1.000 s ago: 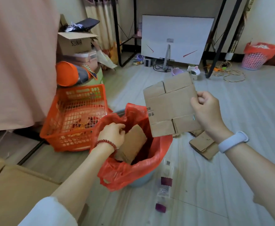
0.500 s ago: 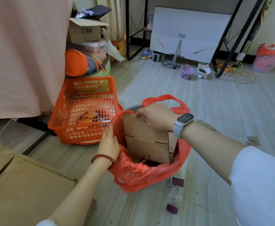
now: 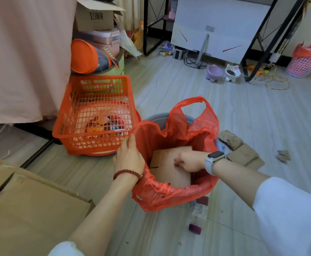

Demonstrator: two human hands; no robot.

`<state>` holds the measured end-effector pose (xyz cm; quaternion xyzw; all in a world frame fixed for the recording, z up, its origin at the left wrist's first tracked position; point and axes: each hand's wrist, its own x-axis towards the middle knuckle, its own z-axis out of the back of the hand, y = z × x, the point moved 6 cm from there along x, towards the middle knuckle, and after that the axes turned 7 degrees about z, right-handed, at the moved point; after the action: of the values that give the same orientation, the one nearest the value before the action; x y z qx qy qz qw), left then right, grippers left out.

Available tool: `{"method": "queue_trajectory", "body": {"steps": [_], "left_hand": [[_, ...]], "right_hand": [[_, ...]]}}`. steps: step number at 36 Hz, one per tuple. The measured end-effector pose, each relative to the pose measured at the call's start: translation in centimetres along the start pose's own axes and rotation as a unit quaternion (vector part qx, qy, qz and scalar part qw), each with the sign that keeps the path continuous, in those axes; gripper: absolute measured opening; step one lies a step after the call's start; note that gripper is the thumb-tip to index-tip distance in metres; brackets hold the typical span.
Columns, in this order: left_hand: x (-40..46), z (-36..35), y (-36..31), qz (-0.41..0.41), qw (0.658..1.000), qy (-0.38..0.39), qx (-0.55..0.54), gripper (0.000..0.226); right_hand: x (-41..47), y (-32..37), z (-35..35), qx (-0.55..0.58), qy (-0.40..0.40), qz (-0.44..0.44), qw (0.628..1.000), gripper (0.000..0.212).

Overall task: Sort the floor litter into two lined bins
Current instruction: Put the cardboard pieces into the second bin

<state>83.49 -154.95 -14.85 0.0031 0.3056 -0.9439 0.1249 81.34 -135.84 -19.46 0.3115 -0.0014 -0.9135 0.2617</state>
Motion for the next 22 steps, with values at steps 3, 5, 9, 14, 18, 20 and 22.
{"method": "queue_trajectory", "body": {"steps": [3,5,9,14,18,20,22], "left_hand": [[0.3,0.9,-1.2,-0.008,0.999,-0.007,0.038,0.048],[0.3,1.2,-2.7,-0.027,0.999,-0.011,0.045,0.046],[-0.3,1.0,-8.0,-0.102,0.994,-0.028,0.024,0.039],[-2.9,-3.7,-17.0,-0.218,0.975,-0.027,0.022,0.036],[-7.0,-10.6,-23.8,-0.342,0.938,-0.003,0.053,0.037],[-9.2,-15.1,-26.4,-0.385,0.918,0.042,0.086,0.037],[-11.0,-20.2,-27.9,-0.390,0.904,0.108,0.134,0.040]], "right_hand": [[-1.7,-0.1,4.8,0.048,-0.167,0.000,0.985,0.036],[-3.6,-0.1,7.5,0.066,-0.241,0.015,0.968,0.034],[-7.9,-2.2,10.6,0.156,-0.357,0.036,0.920,0.029],[-14.4,-9.9,9.3,0.252,-0.449,-0.025,0.857,0.028],[-18.2,-18.7,2.7,0.285,-0.423,-0.123,0.851,0.026],[-20.0,-23.2,-2.3,0.283,-0.374,-0.177,0.865,0.026],[-21.8,-26.9,-7.7,0.292,-0.322,-0.221,0.873,0.028]]}}
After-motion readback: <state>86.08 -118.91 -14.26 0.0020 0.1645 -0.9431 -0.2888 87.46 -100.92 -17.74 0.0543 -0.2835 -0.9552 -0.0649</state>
